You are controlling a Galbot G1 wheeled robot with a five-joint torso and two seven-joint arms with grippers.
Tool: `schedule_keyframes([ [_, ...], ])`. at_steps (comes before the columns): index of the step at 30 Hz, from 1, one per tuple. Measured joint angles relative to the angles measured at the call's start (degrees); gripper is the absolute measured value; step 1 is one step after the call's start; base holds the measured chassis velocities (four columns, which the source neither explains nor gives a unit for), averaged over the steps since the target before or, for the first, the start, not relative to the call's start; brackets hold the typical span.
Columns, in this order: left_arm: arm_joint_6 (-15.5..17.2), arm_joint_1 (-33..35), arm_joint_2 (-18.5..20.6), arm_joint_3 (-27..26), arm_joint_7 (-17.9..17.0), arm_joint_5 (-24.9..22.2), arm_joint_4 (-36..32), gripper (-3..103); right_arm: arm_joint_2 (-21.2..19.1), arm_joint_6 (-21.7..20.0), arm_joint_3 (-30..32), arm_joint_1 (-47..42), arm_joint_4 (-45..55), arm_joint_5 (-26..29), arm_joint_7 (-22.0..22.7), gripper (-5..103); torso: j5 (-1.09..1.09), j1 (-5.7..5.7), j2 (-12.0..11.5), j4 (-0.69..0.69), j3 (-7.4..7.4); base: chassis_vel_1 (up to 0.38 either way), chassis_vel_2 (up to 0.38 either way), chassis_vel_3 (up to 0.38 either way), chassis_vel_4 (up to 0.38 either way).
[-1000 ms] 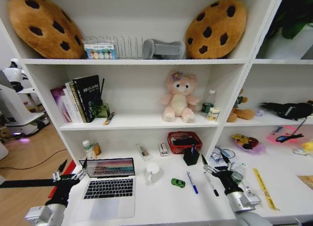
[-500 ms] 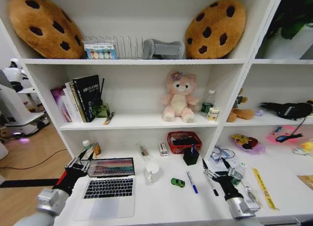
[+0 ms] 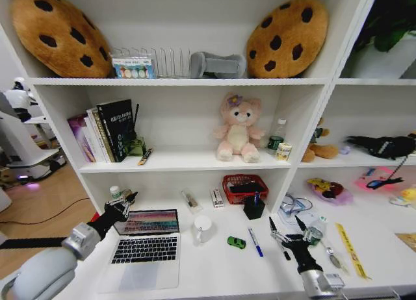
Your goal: Organize the objects on the table.
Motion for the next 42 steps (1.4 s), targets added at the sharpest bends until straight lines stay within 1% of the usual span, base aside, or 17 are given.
schedule_keyframes([
  [1, 0.00, 0.00, 0.00, 0.00, 0.00, 0.00, 0.00, 0, 0.00, 0.00, 0.00, 0.00, 0.00, 0.00, 0.00, 100, 0.00, 0.00, 0.00, 0.00, 0.00, 0.000, 0.000, 0.000, 0.000],
  [3, 0.36, -1.40, 3.64, 1.14, 0.07, -1.48, 0.89, 0, 0.55, 0.45, 0.09, -0.46, -0.01, -0.18, 0.02, 100, -0.01, 0.00, 0.00, 0.01, 0.00, 0.000, 0.000, 0.000, 0.000],
  [4, 0.41, -2.45, 7.34, 2.16, 0.51, -2.59, 2.28, 0, 0.98, 0.96, 0.37, -1.02, 0.02, -0.22, 0.09, 100, 0.00, 0.00, 0.00, 0.01, 0.00, 0.000, 0.000, 0.000, 0.000],
  [5, 0.41, -2.45, 7.34, 2.16, 0.51, -2.59, 2.28, 0, 0.98, 0.96, 0.37, -1.02, 0.02, -0.22, 0.09, 100, 0.00, 0.00, 0.00, 0.01, 0.00, 0.000, 0.000, 0.000, 0.000],
  [8, -0.33, -2.53, 12.38, 3.18, 1.87, -3.21, 4.21, 0, 1.40, 1.77, 0.80, -1.68, 0.06, -0.21, 0.19, 100, -0.01, 0.00, 0.00, 0.02, 0.00, 0.000, 0.000, 0.000, 0.000],
  [9, -0.33, -2.53, 12.38, 3.18, 1.87, -3.21, 4.21, 0, 1.40, 1.77, 0.80, -1.68, 0.06, -0.21, 0.19, 100, -0.01, 0.00, 0.00, 0.02, 0.00, 0.000, 0.000, 0.000, 0.000],
  [11, -0.96, -2.87, 15.08, 3.93, 2.50, -3.37, 5.77, 0, 1.83, 1.98, 0.75, -1.83, 0.11, -0.34, 0.24, 100, -0.01, 0.00, 0.00, 0.02, 0.00, 0.000, 0.000, 0.000, 0.000],
  [12, -0.96, -2.87, 15.08, 3.93, 2.50, -3.37, 5.77, 0, 1.83, 1.98, 0.75, -1.83, 0.11, -0.34, 0.24, 100, -0.01, 0.00, 0.00, 0.02, 0.00, 0.000, 0.000, 0.000, 0.000],
  [13, -1.20, -2.94, 16.52, 4.23, 2.82, -3.66, 6.35, 0, 2.13, 2.10, 0.63, -1.97, 0.25, -0.59, 0.25, 100, 0.00, 0.00, 0.00, 0.02, 0.00, 0.000, 0.000, 0.000, 0.000],
  [14, -1.20, -2.94, 16.52, 4.23, 2.82, -3.66, 6.35, 0, 2.13, 2.10, 0.63, -1.97, 0.25, -0.59, 0.25, 100, 0.00, 0.00, 0.00, 0.02, 0.00, 0.000, 0.000, 0.000, 0.000],
  [16, -1.84, -2.72, 18.53, 4.76, 3.45, -3.46, 7.44, 0, 2.49, 2.54, 0.41, -2.19, 0.24, -1.06, 0.26, 100, 0.00, 0.00, 0.00, 0.01, 0.00, 0.000, 0.000, 0.000, 0.000],
  [24, -2.23, -1.10, 20.37, 5.30, 4.05, -2.83, 7.93, 0, 2.55, 3.11, 0.28, -2.26, -0.04, -1.33, 0.35, 100, -0.01, 0.00, 0.00, 0.02, 0.00, 0.000, 0.000, 0.000, 0.000],
  [29, -2.46, 0.11, 20.70, 5.38, 4.26, -1.17, 7.36, 0, 2.32, 3.25, 0.30, -2.15, -0.32, -1.28, 0.61, 100, 0.00, 0.00, 0.00, 0.02, 0.00, 0.000, 0.000, 0.000, 0.000],
  [34, -2.43, 1.04, 20.23, 5.28, 4.07, -0.91, 5.41, 0, 2.31, 3.32, 0.23, -2.00, -0.56, -1.29, 0.70, 100, 0.00, 0.00, 0.00, 0.02, 0.00, 0.000, 0.000, 0.000, 0.000],
  [38, -1.78, 1.35, 19.57, 5.05, 3.22, -1.22, 3.38, 0, 2.24, 3.27, 0.14, -1.55, -0.64, -1.26, 0.80, 100, 0.00, 0.00, 0.00, 0.01, 0.00, 0.000, 0.000, 0.000, 0.000],
  [41, -1.50, 2.79, 18.32, 4.22, 2.75, -1.03, 2.01, 0, 2.08, 2.97, 0.13, -1.10, -0.63, -1.01, 0.86, 100, 0.01, 0.00, 0.00, 0.01, 0.00, 0.000, 0.000, 0.000, 0.000],
  [42, -1.50, 3.95, 17.34, 3.72, 2.66, -0.55, 1.54, 0, 2.04, 2.85, 0.13, -0.93, -0.63, -0.91, 0.90, 100, 0.00, 0.00, 0.00, 0.01, 0.00, 0.000, 0.000, 0.000, 0.000],
])
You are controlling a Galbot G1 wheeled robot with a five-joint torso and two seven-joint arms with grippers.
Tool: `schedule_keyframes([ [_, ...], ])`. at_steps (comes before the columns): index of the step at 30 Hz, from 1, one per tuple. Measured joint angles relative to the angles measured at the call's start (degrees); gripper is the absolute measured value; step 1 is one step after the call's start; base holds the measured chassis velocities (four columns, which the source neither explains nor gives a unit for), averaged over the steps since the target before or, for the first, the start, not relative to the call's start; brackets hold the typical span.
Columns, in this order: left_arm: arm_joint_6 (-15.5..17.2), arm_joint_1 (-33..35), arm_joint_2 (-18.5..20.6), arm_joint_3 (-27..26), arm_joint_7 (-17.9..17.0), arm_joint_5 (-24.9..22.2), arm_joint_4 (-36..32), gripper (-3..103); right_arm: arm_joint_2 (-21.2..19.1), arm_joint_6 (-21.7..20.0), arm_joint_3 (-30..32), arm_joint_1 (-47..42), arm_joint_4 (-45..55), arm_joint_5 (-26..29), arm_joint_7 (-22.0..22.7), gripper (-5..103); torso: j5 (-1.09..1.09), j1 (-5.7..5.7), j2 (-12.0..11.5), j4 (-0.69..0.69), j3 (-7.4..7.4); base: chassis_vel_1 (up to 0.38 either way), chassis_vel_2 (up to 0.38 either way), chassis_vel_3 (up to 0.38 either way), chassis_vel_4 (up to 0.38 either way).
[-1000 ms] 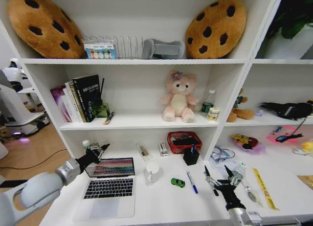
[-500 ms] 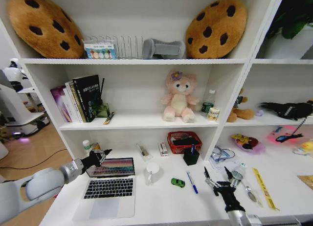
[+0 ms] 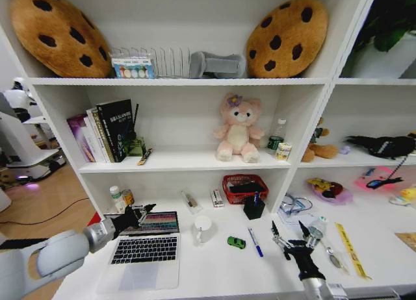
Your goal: Organize the objects on the table.
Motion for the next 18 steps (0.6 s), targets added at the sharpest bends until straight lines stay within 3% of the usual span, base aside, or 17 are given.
schedule_keyframes([
  [7, -0.21, 9.82, -5.63, -4.87, -0.17, 3.82, -2.16, 0, -0.37, -0.26, -0.01, 0.35, 0.02, 0.48, 0.15, 100, 0.00, 0.00, 0.01, 0.00, 0.00, 0.000, 0.000, 0.000, 0.000],
  [9, -1.38, 21.54, -10.67, -14.74, 0.53, 7.55, -3.30, 0, -0.76, -0.49, -0.02, 0.80, 0.00, 1.07, 0.20, 100, 0.00, -0.01, 0.00, -0.03, -0.01, 0.000, 0.000, 0.000, 0.000],
  [10, -1.38, 21.54, -10.67, -14.74, 0.53, 7.55, -3.30, 0, -0.76, -0.49, -0.02, 0.80, 0.00, 1.07, 0.20, 100, 0.00, -0.01, 0.00, -0.03, -0.01, 0.000, 0.000, 0.000, 0.000],
  [12, -4.27, 32.47, -16.73, -20.20, 1.72, 12.92, -3.62, 0, -1.00, -0.72, -0.11, 1.35, -0.23, 1.51, 0.25, 100, 0.00, -0.01, 0.00, 0.02, -0.01, 0.000, 0.000, 0.000, 0.000],
  [13, -4.27, 32.47, -16.73, -20.20, 1.72, 12.92, -3.62, 0, -1.00, -0.72, -0.11, 1.35, -0.23, 1.51, 0.25, 100, 0.00, -0.01, 0.00, 0.02, -0.01, 0.000, 0.000, 0.000, 0.000],
  [15, -6.79, 38.60, -22.60, -19.84, 2.33, 17.60, -3.13, 0, -1.08, -1.01, -0.78, 2.19, -0.70, 1.73, 0.32, 100, 0.01, -0.01, 0.01, 0.06, -0.01, 0.000, 0.000, 0.000, 0.000],
  [18, -7.34, 39.17, -24.90, -17.79, 2.39, 19.51, -2.94, 0, -1.11, -1.24, -1.28, 2.57, -0.81, 1.73, 0.38, 100, 0.00, -0.02, 0.01, 0.05, -0.01, 0.000, 0.000, 0.000, 0.000],
])
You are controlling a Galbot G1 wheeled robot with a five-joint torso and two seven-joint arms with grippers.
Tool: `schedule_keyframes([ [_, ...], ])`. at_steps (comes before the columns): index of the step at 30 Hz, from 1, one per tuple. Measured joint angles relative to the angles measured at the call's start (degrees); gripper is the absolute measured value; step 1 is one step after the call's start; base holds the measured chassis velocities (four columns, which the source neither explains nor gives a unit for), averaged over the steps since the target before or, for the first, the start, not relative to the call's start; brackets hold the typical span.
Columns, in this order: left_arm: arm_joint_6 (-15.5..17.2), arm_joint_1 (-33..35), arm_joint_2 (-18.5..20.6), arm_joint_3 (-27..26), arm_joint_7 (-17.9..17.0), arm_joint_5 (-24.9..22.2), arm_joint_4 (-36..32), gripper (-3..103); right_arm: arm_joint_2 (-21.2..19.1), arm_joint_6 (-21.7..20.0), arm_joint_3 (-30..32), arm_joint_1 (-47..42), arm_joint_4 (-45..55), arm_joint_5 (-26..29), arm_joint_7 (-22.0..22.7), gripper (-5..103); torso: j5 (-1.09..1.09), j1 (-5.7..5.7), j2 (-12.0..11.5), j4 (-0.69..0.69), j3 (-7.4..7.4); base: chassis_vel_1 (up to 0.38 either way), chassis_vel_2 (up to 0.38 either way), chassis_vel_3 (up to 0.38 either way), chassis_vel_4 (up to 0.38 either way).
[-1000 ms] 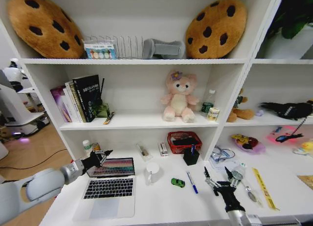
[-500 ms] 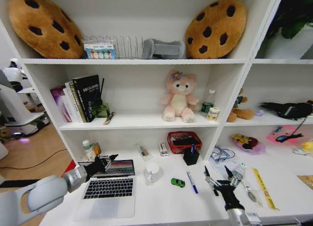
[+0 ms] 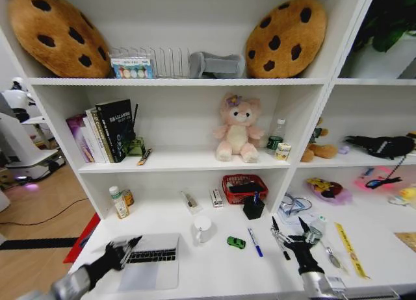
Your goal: Organize the objects on the table.
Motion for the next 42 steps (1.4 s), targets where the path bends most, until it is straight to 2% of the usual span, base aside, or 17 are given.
schedule_keyframes([
  [2, -0.32, -2.30, -2.67, 4.85, -0.08, 2.86, 0.13, 0, -0.18, -0.61, -0.72, 0.50, 0.17, -0.05, 0.16, 100, 0.01, 0.00, 0.00, -0.06, 0.00, 0.000, 0.000, 0.000, 0.000],
  [9, -0.47, -6.18, -4.86, 10.00, -0.29, 5.15, 0.88, 0, -0.53, -1.10, -0.87, 0.46, 1.20, -0.02, 0.32, 100, -0.01, 0.00, 0.00, -0.08, 0.00, 0.000, 0.000, 0.000, 0.000],
  [12, -1.15, -9.32, -9.20, 14.10, -0.46, 7.79, 1.47, 0, -1.51, -1.18, -0.94, 0.12, 1.64, 0.15, 0.41, 100, -0.01, 0.00, 0.00, -0.05, 0.00, 0.000, 0.000, 0.000, 0.000],
  [16, -1.30, -12.08, -12.98, 12.98, -0.58, 4.22, -0.05, -3, -2.07, -1.18, -0.97, -0.48, 1.89, 0.29, 0.42, 100, 0.00, 0.00, 0.00, -0.04, 0.00, 0.000, 0.000, 0.000, 0.000],
  [18, -0.86, -14.52, -16.71, 11.31, -0.75, -0.86, -1.85, 7, -2.15, -1.14, -0.92, -1.22, 1.91, 0.07, 0.43, 100, 0.01, 0.01, 0.00, -0.08, 0.01, 0.000, 0.000, 0.000, 0.000],
  [19, -0.86, -14.52, -16.71, 11.31, -0.75, -0.86, -1.85, 7, -2.15, -1.14, -0.92, -1.22, 1.91, 0.07, 0.43, 100, 0.01, 0.01, 0.00, -0.08, 0.01, 0.000, 0.000, 0.000, 0.000],
  [20, -0.74, -16.04, -19.75, 10.90, -0.92, -3.28, -2.78, 12, -2.15, -1.11, -0.91, -1.78, 2.04, -0.16, 0.37, 100, 0.01, 0.02, -0.01, -0.08, 0.01, 0.000, 0.000, 0.000, 0.000],
  [22, -0.69, -16.71, -21.19, 10.88, -0.98, -4.19, -3.07, 17, -2.17, -1.10, -0.90, -2.17, 2.21, -0.23, 0.26, 100, 0.01, 0.02, -0.01, -0.05, 0.01, 0.000, 0.000, 0.000, 0.000],
  [24, 0.25, -20.93, -27.11, 11.06, -1.97, -8.45, -4.04, 28, -2.39, -0.91, -0.79, -4.46, 3.04, -0.94, -0.85, 100, -0.01, 0.01, -0.01, -0.02, 0.01, 0.000, 0.000, 0.000, 0.000],
  [25, 0.25, -20.93, -27.11, 11.06, -1.97, -8.45, -4.04, 28, -2.39, -0.91, -0.79, -4.46, 3.04, -0.94, -0.85, 100, -0.01, 0.01, -0.01, -0.02, 0.01, 0.000, 0.000, 0.000, 0.000],
  [27, 1.52, -24.60, -31.02, 10.67, -3.20, -12.03, -4.57, 44, -3.45, -0.73, -1.14, -6.08, 3.26, -1.34, -2.40, 100, -0.01, 0.01, 0.00, -0.07, 0.01, 0.000, 0.000, 0.000, 0.000],
  [29, 2.03, -25.81, -32.07, 10.24, -3.65, -13.29, -4.67, 44, -4.30, -0.73, -1.50, -6.50, 3.29, -1.26, -3.14, 100, 0.01, 0.01, -0.01, -0.08, 0.01, 0.000, 0.000, 0.000, 0.000],
  [30, 2.82, -27.62, -33.37, 9.50, -4.34, -15.11, -4.70, 55, -5.94, -0.86, -2.16, -6.86, 3.32, -0.53, -4.20, 100, 0.00, 0.01, -0.01, -0.05, 0.01, 0.000, 0.000, 0.000, 0.000],
  [32, 3.29, -28.74, -33.96, 9.11, -4.73, -15.95, -4.69, 55, -7.15, -1.06, -2.60, -6.98, 3.32, 0.18, -4.81, 100, 0.01, 0.01, 0.00, -0.05, 0.01, 0.000, 0.000, 0.000, 0.000],
  [34, 4.89, -31.69, -35.30, 8.50, -6.26, -17.45, -4.48, 72, -11.46, -1.62, -4.06, -7.09, 2.80, 2.45, -6.91, 100, 0.00, 0.01, -0.01, -0.05, 0.01, 0.000, 0.000, 0.000, 0.000],
  [37, 5.63, -32.74, -35.80, 8.39, -7.05, -17.94, -4.39, 77, -13.36, -1.73, -4.74, -7.09, 2.38, 3.38, -7.93, 100, 0.00, 0.02, -0.01, -0.05, 0.01, 0.000, 0.000, 0.000, 0.000],
  [42, 8.73, -36.56, -36.84, 8.31, -9.11, -20.30, -4.12, 97, -19.98, -1.78, -7.39, -6.11, -1.07, 7.75, -13.19, 100, 0.00, 0.02, -0.01, -0.07, 0.01, 0.000, 0.000, 0.000, 0.000],
])
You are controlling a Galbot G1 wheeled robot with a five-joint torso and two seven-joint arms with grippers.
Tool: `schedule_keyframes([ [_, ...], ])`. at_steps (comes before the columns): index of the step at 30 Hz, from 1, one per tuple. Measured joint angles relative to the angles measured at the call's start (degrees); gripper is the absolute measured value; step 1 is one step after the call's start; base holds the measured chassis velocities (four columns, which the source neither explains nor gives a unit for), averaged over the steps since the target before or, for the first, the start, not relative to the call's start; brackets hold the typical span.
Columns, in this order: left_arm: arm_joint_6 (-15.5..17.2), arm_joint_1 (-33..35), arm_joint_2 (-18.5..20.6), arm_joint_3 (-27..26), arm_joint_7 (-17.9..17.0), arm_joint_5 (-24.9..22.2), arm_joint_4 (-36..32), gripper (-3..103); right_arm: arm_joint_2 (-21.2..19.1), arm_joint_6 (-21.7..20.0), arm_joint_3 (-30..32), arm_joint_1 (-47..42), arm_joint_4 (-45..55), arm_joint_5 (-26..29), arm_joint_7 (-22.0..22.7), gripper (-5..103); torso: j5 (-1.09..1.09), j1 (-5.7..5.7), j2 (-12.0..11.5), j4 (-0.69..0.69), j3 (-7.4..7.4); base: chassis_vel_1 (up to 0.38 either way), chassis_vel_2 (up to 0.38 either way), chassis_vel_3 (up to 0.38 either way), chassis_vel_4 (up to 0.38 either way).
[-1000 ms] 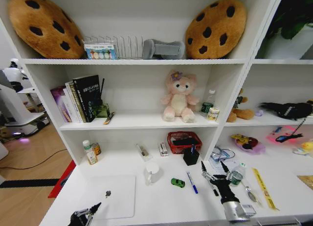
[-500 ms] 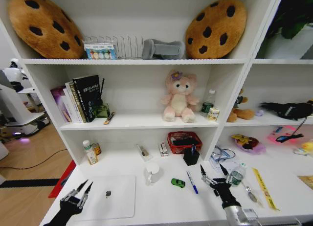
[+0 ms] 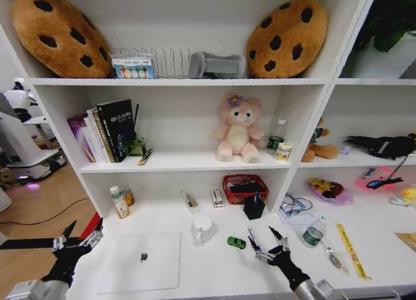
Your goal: Organize the objects on the table.
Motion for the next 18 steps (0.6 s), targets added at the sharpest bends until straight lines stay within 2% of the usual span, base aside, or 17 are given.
schedule_keyframes([
  [5, 0.14, 0.07, -0.44, -0.43, -0.03, -0.55, -0.02, 100, -2.46, -0.79, -2.14, 2.37, -2.06, 1.76, -1.21, 100, 0.01, 0.00, 0.00, -0.01, 0.00, 0.000, 0.000, 0.000, 0.000],
  [8, -0.21, 0.50, -0.96, -0.97, 0.00, -0.61, 0.00, 100, -4.60, -1.84, -4.24, 4.63, -3.10, 3.29, -2.05, 100, 0.01, 0.00, 0.00, 0.04, 0.00, 0.000, 0.000, 0.000, 0.000],
  [11, -0.36, 0.54, -1.72, -1.17, 0.02, -0.57, -0.14, 100, -7.96, -3.29, -8.26, 9.01, -4.67, 5.17, -2.86, 100, -0.01, 0.00, 0.00, 0.03, 0.00, 0.000, 0.000, 0.000, 0.000],
  [18, -0.08, 0.54, -2.30, -1.09, -0.15, 0.00, -1.11, 100, -11.17, -4.45, -13.92, 14.26, -6.88, 6.45, -2.89, 100, 0.00, 0.00, 0.00, 0.02, 0.00, 0.000, 0.000, 0.000, 0.000],
])
